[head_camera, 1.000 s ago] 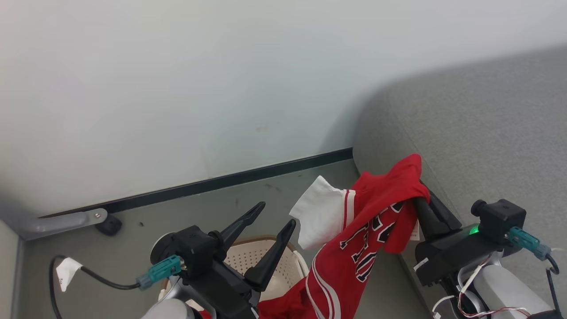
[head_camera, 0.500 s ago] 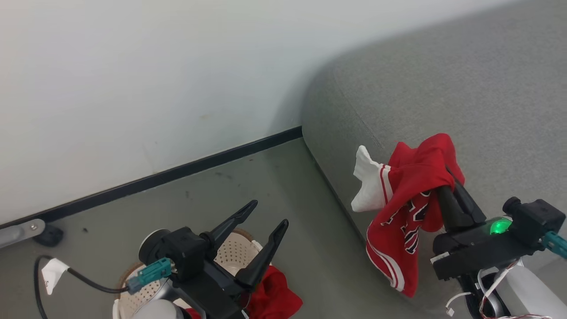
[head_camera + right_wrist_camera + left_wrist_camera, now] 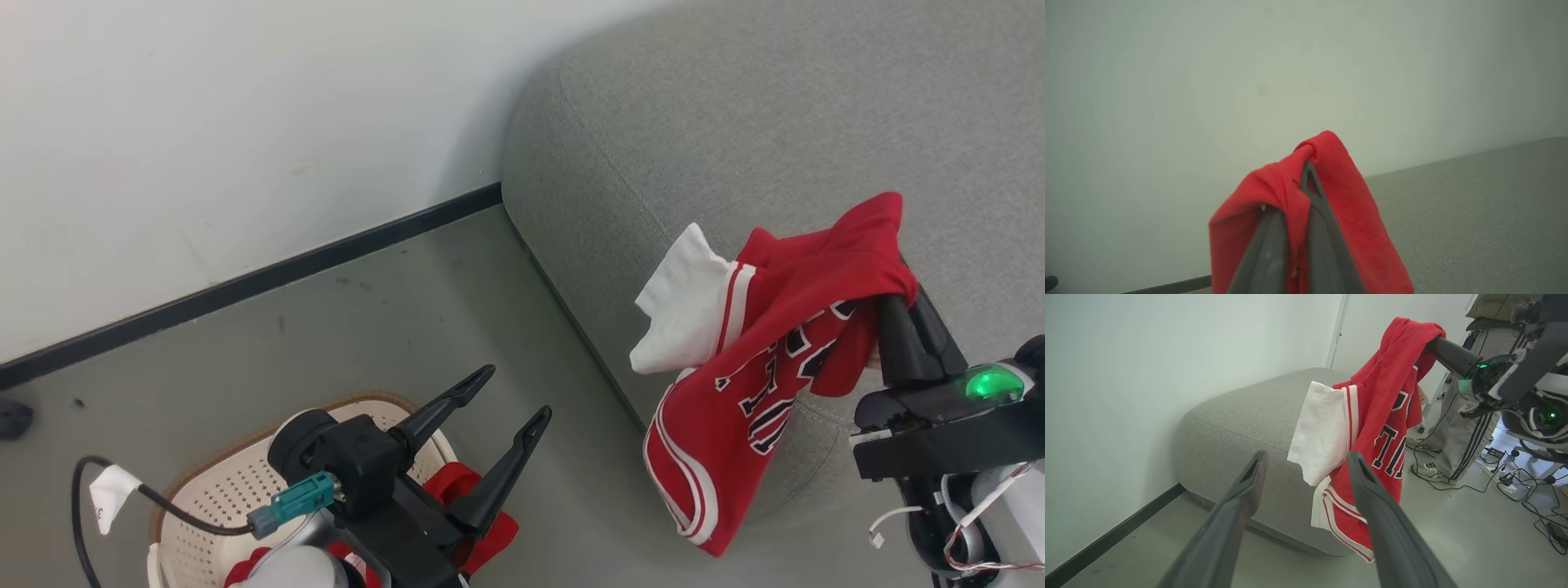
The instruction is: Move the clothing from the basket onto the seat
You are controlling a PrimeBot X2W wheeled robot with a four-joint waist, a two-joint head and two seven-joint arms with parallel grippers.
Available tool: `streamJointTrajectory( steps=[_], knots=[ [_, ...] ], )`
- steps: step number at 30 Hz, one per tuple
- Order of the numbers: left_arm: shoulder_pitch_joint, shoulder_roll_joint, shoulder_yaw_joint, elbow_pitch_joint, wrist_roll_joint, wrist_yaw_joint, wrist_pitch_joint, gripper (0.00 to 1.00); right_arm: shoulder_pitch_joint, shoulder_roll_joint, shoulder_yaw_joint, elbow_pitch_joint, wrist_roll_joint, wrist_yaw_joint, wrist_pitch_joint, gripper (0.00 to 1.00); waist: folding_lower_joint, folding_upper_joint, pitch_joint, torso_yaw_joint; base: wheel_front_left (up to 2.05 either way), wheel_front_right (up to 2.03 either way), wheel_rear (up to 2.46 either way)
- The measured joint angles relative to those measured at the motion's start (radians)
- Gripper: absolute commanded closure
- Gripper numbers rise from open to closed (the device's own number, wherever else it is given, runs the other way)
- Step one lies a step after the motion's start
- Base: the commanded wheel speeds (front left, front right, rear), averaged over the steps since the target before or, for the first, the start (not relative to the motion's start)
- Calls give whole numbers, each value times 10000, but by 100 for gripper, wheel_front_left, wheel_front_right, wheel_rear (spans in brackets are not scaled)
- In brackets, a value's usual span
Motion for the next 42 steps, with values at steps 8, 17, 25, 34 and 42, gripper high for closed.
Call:
streamJointTrajectory(
  steps=[8, 17, 25, 34, 42],
  knots=[
    [-261, 58, -81, -107, 88, -50, 180, 0, -844, -357, -665, -502, -322, 174, -29, 100, 0, 0, 501, 28, 0, 0, 0],
    [-559, 207, -86, -297, 144, -138, 353, 0, -2248, -895, -1659, -48, -92, 470, -58, 100, 1, 0, 1030, 236, 0, 0, 0],
    [-735, 322, -188, -476, 247, -215, 518, 0, -3339, -1469, -2690, 663, 431, 472, -58, 100, 1, 1, 1615, 438, 0, 0, 0],
    [-1393, 194, -405, -974, 527, -303, 527, 0, -4787, -2341, -3567, 1611, 941, 604, 52, 100, 1, 1, 2334, 734, 0, 0, 0],
    [-1776, 159, -621, -1421, 667, -389, 619, 0, -5443, -2855, -3879, 2499, 903, 370, 389, 100, 1, 1, 2937, 1123, 0, 0, 0]
  ],
)
